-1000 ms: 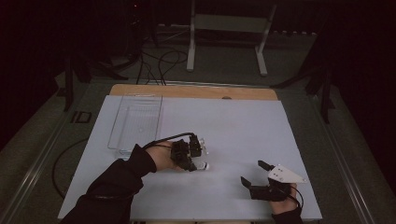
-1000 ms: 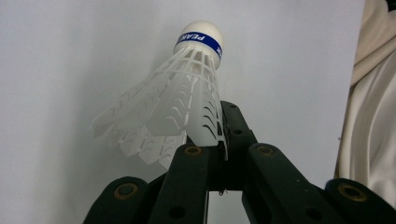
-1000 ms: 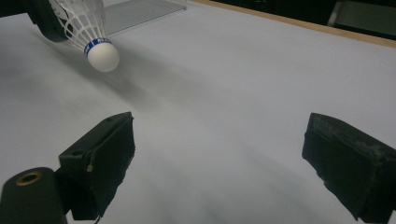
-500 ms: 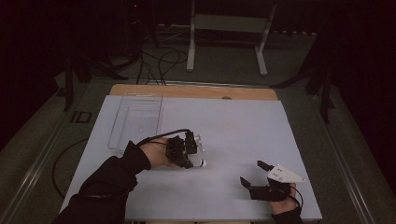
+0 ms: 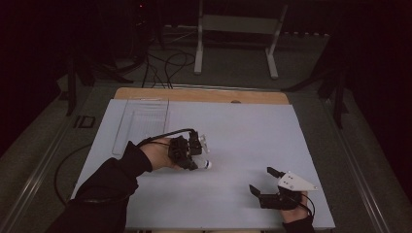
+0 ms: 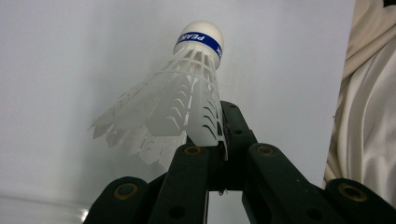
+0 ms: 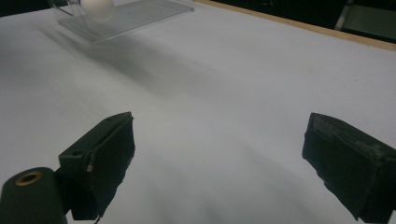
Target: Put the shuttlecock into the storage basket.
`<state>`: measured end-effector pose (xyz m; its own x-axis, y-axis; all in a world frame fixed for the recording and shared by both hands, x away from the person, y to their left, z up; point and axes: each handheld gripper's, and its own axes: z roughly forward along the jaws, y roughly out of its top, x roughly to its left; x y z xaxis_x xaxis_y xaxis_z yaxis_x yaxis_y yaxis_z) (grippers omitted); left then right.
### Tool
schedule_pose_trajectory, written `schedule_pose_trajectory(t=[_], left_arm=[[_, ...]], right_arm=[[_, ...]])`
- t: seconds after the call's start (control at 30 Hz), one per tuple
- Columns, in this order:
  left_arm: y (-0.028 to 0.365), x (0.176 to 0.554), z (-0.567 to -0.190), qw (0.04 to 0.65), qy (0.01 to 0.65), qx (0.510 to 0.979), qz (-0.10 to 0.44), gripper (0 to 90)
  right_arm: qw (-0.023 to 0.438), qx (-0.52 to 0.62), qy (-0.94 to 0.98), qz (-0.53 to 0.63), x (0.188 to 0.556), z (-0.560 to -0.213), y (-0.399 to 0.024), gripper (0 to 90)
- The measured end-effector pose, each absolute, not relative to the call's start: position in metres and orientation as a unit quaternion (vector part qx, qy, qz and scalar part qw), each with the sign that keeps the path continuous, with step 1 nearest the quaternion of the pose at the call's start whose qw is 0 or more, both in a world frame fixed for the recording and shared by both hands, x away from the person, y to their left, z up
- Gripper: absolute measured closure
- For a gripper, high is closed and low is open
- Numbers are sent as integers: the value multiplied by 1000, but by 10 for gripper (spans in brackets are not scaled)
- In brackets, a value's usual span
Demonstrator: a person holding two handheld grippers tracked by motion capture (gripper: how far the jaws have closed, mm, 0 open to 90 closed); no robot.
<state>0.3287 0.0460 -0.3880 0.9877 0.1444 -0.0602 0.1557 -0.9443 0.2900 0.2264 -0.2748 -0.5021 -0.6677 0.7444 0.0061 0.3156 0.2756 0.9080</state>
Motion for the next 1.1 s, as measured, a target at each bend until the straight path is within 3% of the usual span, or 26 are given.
schedule_pose_trajectory(t=[1.1], left_arm=[[100,333,-347,158,96,983,23,899]], right_arm=[[218,349,764,497,226,-502,-275,92]])
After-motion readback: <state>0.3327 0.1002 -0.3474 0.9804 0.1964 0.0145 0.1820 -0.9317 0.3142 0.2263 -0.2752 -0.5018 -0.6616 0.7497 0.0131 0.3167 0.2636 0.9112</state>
